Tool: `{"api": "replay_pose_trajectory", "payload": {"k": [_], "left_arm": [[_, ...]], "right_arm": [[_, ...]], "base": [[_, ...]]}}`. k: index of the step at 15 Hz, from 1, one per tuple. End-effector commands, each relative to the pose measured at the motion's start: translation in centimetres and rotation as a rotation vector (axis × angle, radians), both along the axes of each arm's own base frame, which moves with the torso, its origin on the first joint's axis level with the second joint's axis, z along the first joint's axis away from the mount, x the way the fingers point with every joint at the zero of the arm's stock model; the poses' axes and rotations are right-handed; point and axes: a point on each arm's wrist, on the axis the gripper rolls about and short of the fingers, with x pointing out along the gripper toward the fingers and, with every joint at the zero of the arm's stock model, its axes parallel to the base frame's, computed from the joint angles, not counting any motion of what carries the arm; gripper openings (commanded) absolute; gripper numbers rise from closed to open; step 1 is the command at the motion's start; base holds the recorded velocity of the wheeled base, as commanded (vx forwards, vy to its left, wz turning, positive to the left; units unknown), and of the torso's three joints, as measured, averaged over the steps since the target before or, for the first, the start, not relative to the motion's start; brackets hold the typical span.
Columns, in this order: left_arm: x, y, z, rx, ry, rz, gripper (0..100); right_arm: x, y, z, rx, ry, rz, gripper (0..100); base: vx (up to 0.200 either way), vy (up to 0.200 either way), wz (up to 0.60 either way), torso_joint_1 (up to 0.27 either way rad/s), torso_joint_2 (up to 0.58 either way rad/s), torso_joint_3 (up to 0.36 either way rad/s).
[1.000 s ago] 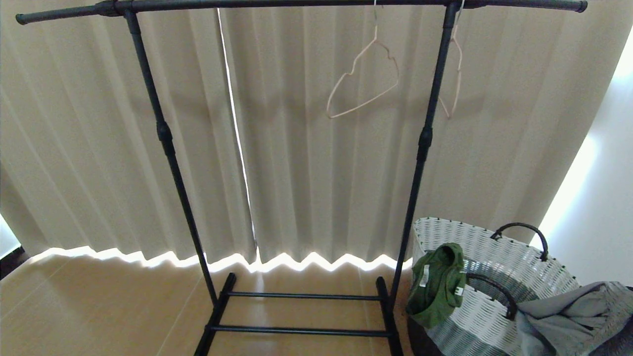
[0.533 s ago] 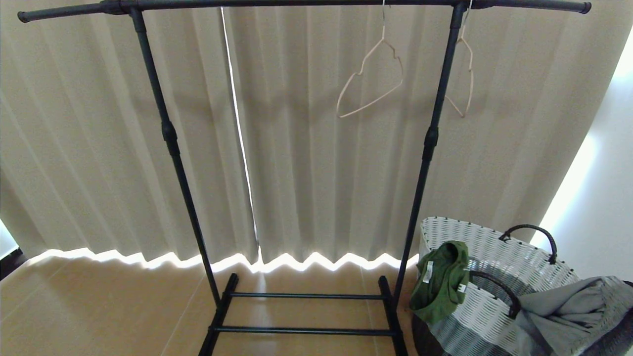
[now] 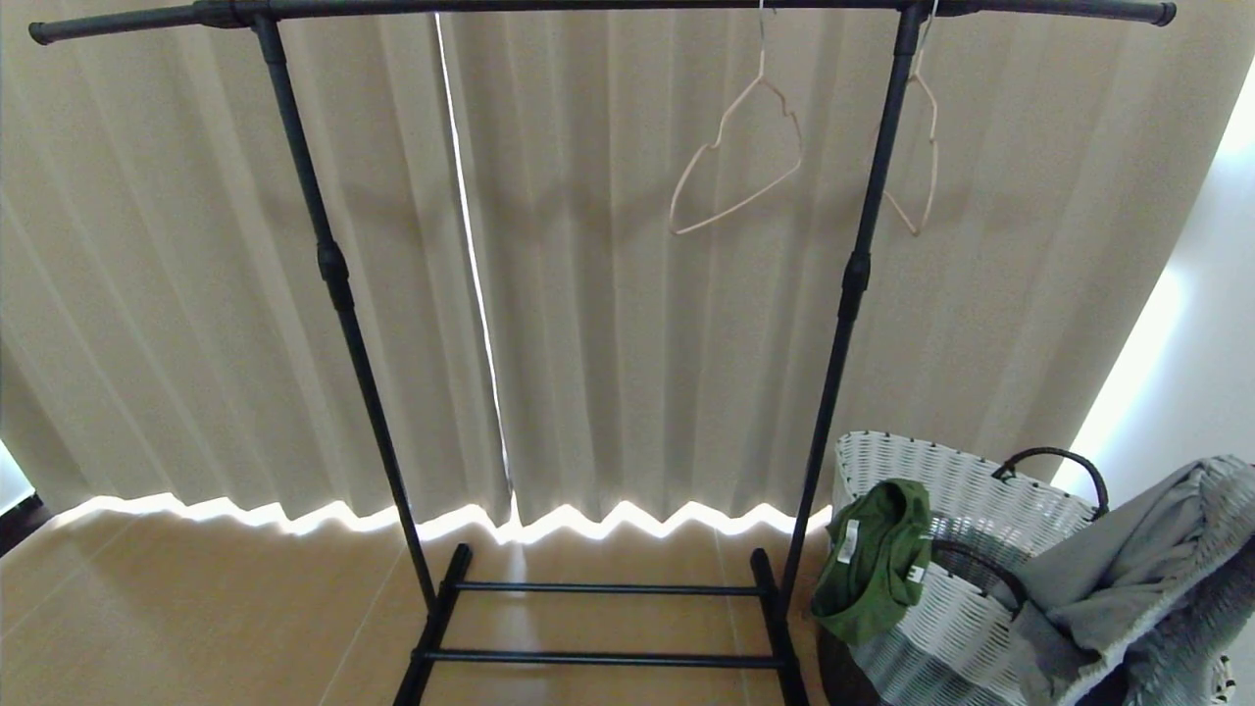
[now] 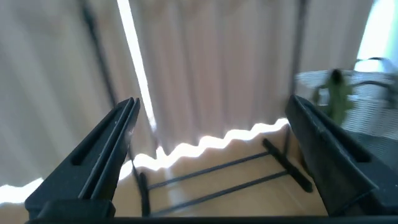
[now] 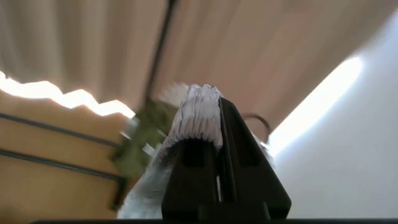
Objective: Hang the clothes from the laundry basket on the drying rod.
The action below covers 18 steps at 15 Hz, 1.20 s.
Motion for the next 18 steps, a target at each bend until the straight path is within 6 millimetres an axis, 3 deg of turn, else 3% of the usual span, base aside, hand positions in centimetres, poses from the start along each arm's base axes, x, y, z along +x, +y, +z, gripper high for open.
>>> {"api": "replay_pose_trajectory", "payload": {"k": [1, 3, 7, 10, 12, 18], "left_arm": [[3.6, -0.3, 5.8, 0.039, 0.127, -0.132, 100], [7.4, -0.5, 8.0, 0.038, 0.206, -0.204, 100], [13.7, -2.8, 8.7, 0.058, 0.246, -0.383, 100], [16.6, -7.4, 9.1, 0.079, 0.241, -0.515, 100], [18.1, -12.5, 7.5, 0.079, 0.281, -0.576, 100], [18.2, -23.4, 2.5, 0.109, 0.423, -0.686, 100]], "right_arm": [[0.7, 1.1, 2.4, 0.075, -0.018, 0.09, 0], [1.0, 2.0, 3.4, 0.157, 0.004, 0.152, 0], [2.1, 2.8, 5.3, 0.226, -0.014, 0.234, 0], [2.7, 3.1, 6.1, 0.252, -0.02, 0.277, 0], [2.6, 3.4, 6.8, 0.288, -0.028, 0.321, 0], [1.8, 4.9, 8.3, 0.315, -0.055, 0.464, 0]], "base": [[0.0, 0.0, 0.0, 0.0, 0.0, 0.0], [0.0, 0.0, 0.0, 0.0, 0.0, 0.0], [0.0, 0.0, 0.0, 0.0, 0.0, 0.0], [0.0, 0.0, 0.0, 0.0, 0.0, 0.0], [0.0, 0.0, 0.0, 0.0, 0.0, 0.0], [0.0, 0.0, 0.0, 0.0, 0.0, 0.0]]}}
